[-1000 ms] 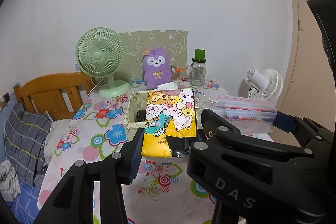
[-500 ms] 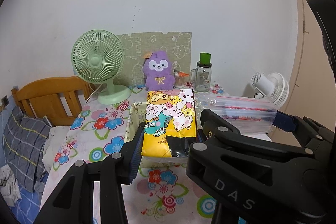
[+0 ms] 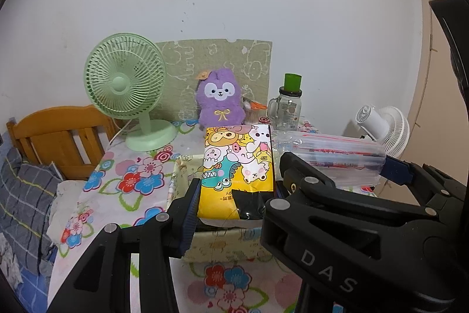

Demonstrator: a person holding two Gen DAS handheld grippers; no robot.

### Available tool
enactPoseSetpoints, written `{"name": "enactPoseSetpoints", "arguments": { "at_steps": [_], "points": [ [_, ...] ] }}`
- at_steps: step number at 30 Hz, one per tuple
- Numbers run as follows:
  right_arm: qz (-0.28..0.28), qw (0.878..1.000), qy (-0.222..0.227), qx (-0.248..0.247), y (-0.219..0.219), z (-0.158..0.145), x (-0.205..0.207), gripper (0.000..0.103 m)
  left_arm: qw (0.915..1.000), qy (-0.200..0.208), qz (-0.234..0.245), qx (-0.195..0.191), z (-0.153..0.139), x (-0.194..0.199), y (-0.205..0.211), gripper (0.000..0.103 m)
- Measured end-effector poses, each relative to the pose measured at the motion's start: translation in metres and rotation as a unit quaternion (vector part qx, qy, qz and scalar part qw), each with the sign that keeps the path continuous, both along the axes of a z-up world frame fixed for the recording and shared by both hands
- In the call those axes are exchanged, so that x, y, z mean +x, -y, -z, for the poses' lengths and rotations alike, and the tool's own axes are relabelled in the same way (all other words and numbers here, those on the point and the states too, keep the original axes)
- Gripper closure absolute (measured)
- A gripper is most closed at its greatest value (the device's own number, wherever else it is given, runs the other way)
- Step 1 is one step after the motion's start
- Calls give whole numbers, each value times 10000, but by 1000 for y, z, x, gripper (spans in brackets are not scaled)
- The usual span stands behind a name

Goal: Organize soft objects
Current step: 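Lift the tissue pack with the left gripper while the right lifts the pen bag over the basket, then lower the tissue pack into the basket with the left gripper while the right lowers the pen bag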

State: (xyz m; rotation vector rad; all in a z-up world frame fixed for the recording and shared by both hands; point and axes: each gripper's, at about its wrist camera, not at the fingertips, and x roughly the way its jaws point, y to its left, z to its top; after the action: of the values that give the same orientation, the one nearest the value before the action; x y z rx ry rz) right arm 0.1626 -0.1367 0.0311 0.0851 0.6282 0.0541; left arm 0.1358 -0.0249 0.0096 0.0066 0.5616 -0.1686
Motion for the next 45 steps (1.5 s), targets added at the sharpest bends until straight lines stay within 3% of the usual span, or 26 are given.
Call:
{"name": "enactPoseSetpoints", "arguments": {
  "at_steps": [20,25,33,45],
  "points": [
    [151,9986,-491,92,4,44,80,13,9988,-480,44,-104,41,82,5,52],
    [121,9977,-661,129,5,59,93,13,9978,-663,-29,4,57,92,3,34],
    [-109,9970,-755,156,-8,70,103,13,9967,-782,-83,188,66,93,-3,17],
    [-559,9943,-900,132,-32,77,104,8,9959,-821,-351,168,68,90,-22,12]
  ]
}}
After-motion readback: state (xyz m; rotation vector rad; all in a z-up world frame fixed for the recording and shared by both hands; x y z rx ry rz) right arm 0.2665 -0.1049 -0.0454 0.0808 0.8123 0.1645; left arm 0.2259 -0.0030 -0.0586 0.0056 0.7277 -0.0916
